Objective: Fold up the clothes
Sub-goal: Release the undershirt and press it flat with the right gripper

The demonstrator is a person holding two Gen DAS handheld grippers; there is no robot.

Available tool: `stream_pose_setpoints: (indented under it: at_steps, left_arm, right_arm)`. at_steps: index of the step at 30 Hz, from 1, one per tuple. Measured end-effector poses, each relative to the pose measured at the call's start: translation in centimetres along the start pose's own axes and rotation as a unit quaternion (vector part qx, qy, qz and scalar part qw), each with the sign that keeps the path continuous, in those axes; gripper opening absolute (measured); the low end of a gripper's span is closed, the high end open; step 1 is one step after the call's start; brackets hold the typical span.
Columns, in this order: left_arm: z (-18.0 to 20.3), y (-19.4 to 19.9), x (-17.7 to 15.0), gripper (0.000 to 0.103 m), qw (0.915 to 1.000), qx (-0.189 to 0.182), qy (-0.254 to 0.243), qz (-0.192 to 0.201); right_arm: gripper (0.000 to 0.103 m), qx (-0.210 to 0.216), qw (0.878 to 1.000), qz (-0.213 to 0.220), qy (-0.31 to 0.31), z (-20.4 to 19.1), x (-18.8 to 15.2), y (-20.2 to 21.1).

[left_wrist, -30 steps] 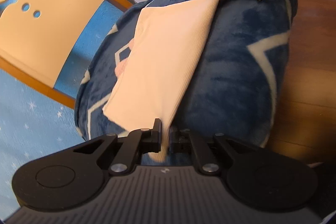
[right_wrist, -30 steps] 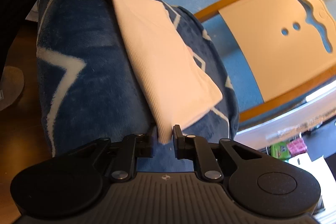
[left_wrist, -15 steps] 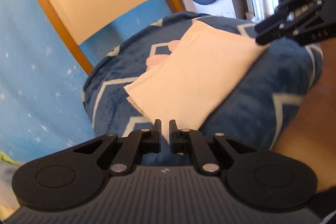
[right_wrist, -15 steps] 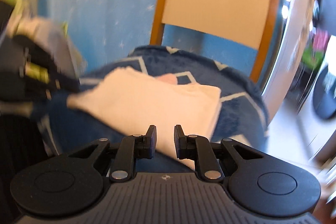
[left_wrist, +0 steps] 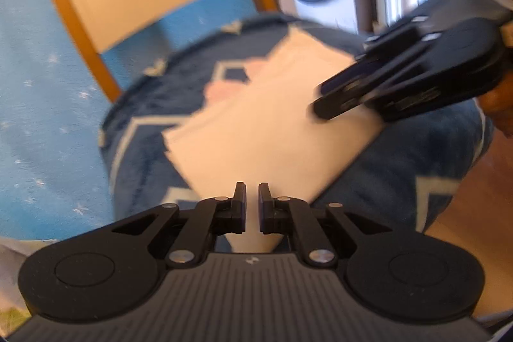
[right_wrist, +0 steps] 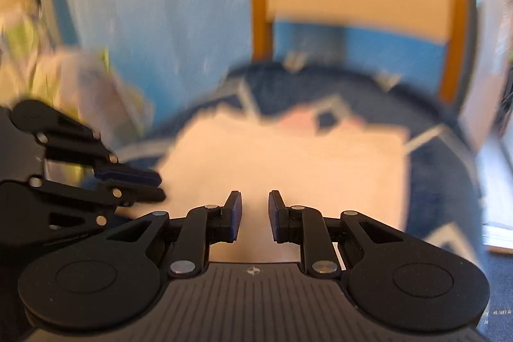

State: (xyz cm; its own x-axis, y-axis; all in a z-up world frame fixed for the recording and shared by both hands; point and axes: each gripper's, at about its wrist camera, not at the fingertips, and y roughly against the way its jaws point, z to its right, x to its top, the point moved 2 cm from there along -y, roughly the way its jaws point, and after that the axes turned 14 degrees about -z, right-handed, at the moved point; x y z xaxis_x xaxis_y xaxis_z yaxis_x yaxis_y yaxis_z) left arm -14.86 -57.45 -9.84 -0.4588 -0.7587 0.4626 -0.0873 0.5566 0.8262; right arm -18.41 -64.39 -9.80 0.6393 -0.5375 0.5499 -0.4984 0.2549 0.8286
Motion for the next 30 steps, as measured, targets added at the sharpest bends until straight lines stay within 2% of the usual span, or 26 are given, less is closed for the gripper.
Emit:
stream_pose_setpoints:
  at_steps: [5, 7, 11, 13, 15, 18, 19, 20, 21, 23, 28, 30]
  left_arm:
    - [0.0, -0.4, -0.6, 0.005, 0.9999, -0.012, 0.001, -0.006]
    - [-0.1, -0.5, -0.7, 0.005, 0.9998, -0.017, 0.004, -0.005]
    - [-0.2, -0.4, -0.9, 0.005, 0.9998, -0.02, 0.006, -0.003]
    - [-0.4, -0.3, -0.9, 0.005, 0.9997, -0.024, 0.007, -0.003]
    - [-0.5, -0.3, -1.0, 0.005, 0.9995, -0.029, 0.011, -0.002]
    - [-0.5, -0.5, -1.0, 0.005, 0.9994, -0.031, 0.014, -0.001]
    - [-0.5, -0.5, -1.0, 0.005, 0.9994, -0.03, 0.015, -0.001]
    - [-0.5, -0.5, -1.0, 0.005, 0.9994, -0.03, 0.016, 0.0]
    - [-0.5, -0.4, -1.0, 0.005, 0.9994, -0.029, 0.017, 0.0]
    - [-0.6, -0.5, -1.1, 0.005, 0.9992, -0.032, 0.024, 0.002]
    - [-0.4, -0.4, -1.1, 0.005, 0.9994, -0.025, 0.024, -0.002]
    - [-0.3, 0.1, -1.1, 0.006, 0.9995, -0.015, 0.029, -0.003]
  right_arm:
    - [0.02, 0.007, 0.999, 0.047, -0.003, 0.2, 3.6, 0.8]
    - [0.02, 0.009, 0.999, 0.042, -0.006, 0.4, 5.1, -0.5]
    - [0.023, 0.019, 0.999, -0.022, -0.035, 2.0, 6.9, -4.7]
    - [0.023, 0.03, 0.998, -0.013, -0.048, 2.5, 7.2, -4.3]
    - [0.023, 0.023, 0.997, 0.016, -0.065, 3.3, 6.9, -3.3]
    - [0.02, 0.007, 0.995, 0.001, -0.101, 5.6, 5.9, -3.7]
    - [0.008, 0.011, 0.993, 0.005, -0.115, 6.6, 5.4, -3.5]
    - [0.006, 0.015, 0.991, 0.017, -0.131, 7.5, 4.9, -2.9]
    - [0.006, 0.013, 0.989, 0.03, -0.145, 8.2, 4.4, -2.2]
    - [0.017, -0.003, 0.987, 0.039, -0.158, 9.4, 3.3, -1.2]
    - [0.017, -0.019, 0.982, 0.039, -0.185, 11.8, 0.9, 0.5]
    - [0.026, -0.023, 0.981, 0.058, -0.185, 11.1, 0.0, 2.2]
